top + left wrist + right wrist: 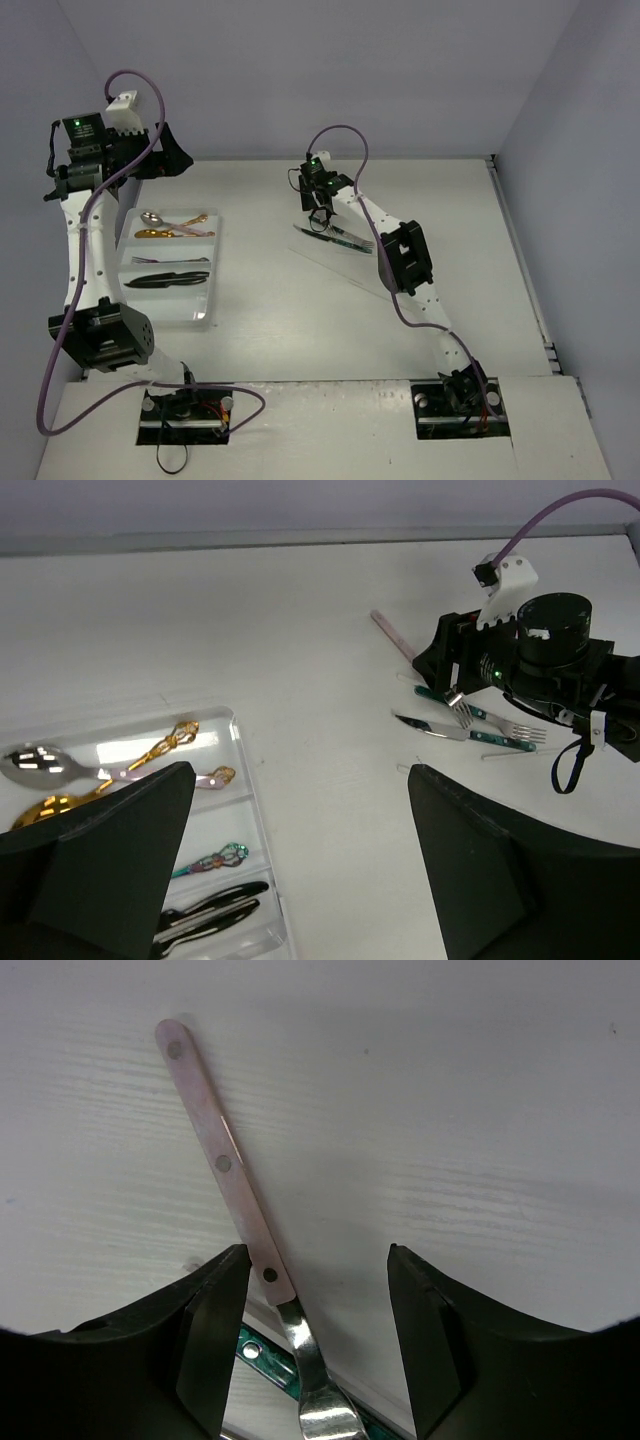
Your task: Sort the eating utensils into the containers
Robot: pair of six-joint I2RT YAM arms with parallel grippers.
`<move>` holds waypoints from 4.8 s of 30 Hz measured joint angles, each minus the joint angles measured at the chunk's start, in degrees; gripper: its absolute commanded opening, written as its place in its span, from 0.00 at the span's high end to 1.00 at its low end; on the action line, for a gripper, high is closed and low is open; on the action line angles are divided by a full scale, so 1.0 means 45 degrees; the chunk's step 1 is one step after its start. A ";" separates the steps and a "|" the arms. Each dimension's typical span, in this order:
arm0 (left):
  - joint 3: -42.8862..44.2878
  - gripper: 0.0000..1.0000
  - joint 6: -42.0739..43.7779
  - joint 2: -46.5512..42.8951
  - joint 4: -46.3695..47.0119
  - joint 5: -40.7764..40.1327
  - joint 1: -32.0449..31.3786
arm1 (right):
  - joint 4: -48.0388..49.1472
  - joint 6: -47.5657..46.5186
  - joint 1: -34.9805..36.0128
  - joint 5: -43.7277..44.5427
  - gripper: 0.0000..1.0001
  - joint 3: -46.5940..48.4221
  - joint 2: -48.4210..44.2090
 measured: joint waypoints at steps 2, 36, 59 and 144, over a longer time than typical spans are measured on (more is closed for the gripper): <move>-0.0674 0.14 -0.0313 -0.0548 0.0285 -0.0483 -0.0015 | 0.0019 -0.0033 -0.0004 -0.0039 0.46 0.0019 0.0094; -0.5210 0.20 -0.5126 -0.0518 0.4791 -0.0596 -0.2232 | 0.0316 -0.0289 0.0676 -0.2662 1.00 -0.2537 -0.4530; -0.5856 0.38 -1.0471 0.1704 0.8687 0.0513 -0.3618 | 0.1359 -0.0078 0.2355 -0.4786 1.00 -0.3205 -0.5413; -0.1003 0.74 2.1814 0.6472 -0.7593 -0.2944 -0.0977 | 0.2183 0.0123 0.0113 -0.3626 0.10 -1.0510 -1.0814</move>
